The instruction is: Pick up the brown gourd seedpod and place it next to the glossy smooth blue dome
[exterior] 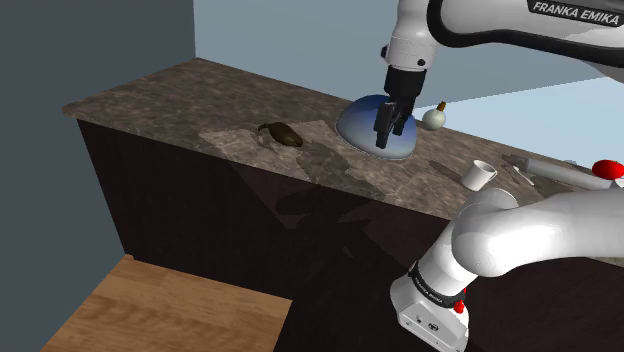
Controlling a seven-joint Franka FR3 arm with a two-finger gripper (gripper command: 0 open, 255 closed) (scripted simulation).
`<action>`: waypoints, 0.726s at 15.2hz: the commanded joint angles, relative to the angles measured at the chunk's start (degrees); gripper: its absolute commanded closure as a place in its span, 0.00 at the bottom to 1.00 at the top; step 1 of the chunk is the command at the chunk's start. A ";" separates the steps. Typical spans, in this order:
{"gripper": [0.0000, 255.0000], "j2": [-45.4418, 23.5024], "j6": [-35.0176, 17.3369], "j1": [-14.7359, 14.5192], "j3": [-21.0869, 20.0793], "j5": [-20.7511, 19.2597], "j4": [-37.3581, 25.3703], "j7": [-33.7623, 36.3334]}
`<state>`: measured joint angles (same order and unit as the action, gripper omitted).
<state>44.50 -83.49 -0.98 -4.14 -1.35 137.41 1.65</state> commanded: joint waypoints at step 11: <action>0.00 -17.16 -18.44 1.11 1.20 -6.62 -2.31 -5.08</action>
<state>29.80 -99.87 -0.19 -3.30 -7.06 136.01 -2.66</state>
